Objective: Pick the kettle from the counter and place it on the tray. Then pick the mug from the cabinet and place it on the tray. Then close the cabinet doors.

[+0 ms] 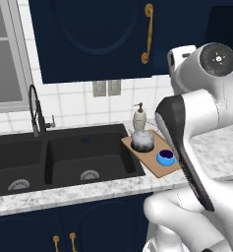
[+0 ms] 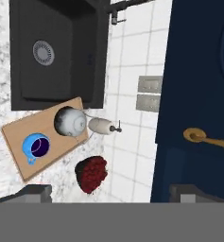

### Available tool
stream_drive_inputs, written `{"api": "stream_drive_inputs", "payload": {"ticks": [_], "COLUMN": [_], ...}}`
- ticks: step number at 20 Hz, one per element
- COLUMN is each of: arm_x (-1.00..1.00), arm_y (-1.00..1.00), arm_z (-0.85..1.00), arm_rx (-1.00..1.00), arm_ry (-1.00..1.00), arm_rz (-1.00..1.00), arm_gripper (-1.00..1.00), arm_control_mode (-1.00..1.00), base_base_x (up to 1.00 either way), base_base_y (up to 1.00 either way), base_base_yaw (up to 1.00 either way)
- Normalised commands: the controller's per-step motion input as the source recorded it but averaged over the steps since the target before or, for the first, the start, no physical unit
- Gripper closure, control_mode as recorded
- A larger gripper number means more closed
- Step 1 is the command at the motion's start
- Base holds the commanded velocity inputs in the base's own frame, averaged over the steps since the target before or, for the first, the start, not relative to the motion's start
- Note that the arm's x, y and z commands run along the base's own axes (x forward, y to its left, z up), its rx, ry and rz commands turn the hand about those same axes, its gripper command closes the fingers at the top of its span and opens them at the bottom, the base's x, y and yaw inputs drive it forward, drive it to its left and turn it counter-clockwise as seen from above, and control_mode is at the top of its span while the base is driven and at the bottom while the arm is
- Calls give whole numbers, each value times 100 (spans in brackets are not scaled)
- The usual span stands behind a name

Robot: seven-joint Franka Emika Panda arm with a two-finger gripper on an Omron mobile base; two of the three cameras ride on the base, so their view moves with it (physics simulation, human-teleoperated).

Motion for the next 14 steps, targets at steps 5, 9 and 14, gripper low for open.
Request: {"api": "stream_drive_inputs", "payload": {"ticks": [5, 9, 14], "arm_x": [-27, -16, -24], "arm_y": [-52, -72, -77], "arm_z": [0, 0, 0], "arm_rx": [-1, 0, 0], "arm_ry": [0, -6, -9], "arm_rz": [-36, -42, -37], "arm_gripper": [-100, -100, -100], "arm_control_mode": [-100, -100, -100], "base_base_x": [0, 0, 0], "base_base_y": [0, 0, 0], "base_base_yaw": [0, 0, 0]}}
